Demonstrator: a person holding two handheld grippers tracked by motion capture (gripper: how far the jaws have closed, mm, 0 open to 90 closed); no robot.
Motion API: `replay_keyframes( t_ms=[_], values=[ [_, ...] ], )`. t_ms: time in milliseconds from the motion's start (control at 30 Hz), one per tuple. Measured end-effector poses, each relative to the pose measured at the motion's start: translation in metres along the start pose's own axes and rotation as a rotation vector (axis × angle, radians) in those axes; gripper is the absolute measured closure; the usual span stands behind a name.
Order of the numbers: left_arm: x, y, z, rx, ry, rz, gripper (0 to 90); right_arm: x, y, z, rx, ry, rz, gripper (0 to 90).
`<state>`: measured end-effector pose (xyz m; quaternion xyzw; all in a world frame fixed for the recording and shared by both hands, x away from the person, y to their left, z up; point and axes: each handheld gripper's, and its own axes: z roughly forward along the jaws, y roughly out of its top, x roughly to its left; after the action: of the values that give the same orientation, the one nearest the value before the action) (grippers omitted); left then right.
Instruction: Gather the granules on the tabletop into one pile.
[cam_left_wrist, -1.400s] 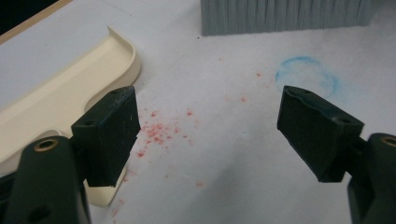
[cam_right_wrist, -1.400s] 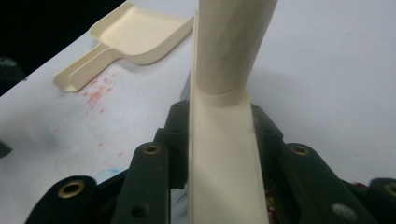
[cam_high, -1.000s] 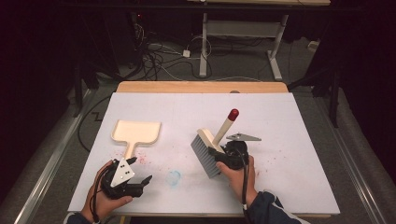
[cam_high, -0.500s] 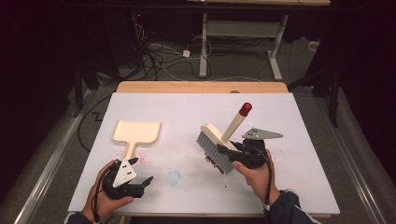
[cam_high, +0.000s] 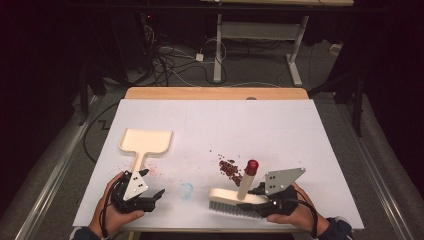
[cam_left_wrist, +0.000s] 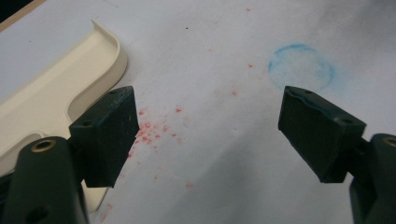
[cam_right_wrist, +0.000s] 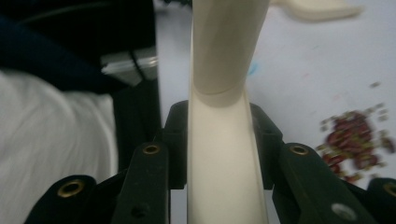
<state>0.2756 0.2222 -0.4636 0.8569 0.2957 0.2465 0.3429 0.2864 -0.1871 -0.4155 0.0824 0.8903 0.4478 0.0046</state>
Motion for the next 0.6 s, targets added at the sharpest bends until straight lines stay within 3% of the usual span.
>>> replay_keyframes(
  t_ms=[100,167,300,400,467,567,600],
  values=[
    [0.000,0.000,0.001,0.004,-0.002,0.003,19.3,-0.004,-0.012,0.009,0.033,0.035,-0.028,67.2],
    [0.000,0.000,0.001,0.007,-0.003,0.007,19.3,-0.011,-0.015,0.010,0.009,0.049,-0.029,67.2],
    [-0.001,0.000,0.003,0.010,-0.008,0.015,19.3,-0.031,-0.015,0.011,0.014,0.035,-0.042,67.0],
    [-0.001,0.001,0.004,0.014,-0.010,0.019,19.3,-0.047,-0.013,0.014,0.017,0.054,-0.076,66.8],
    [-0.002,0.001,0.005,0.016,-0.010,0.021,19.4,-0.058,-0.010,0.016,0.000,0.061,-0.106,67.0],
    [-0.002,0.002,0.005,0.018,-0.014,0.027,19.3,-0.077,-0.004,0.023,-0.033,0.033,-0.132,67.0],
    [-0.002,0.002,0.005,0.015,-0.015,0.024,19.3,-0.077,-0.004,0.023,-0.033,0.033,-0.132,67.0]
  ],
)
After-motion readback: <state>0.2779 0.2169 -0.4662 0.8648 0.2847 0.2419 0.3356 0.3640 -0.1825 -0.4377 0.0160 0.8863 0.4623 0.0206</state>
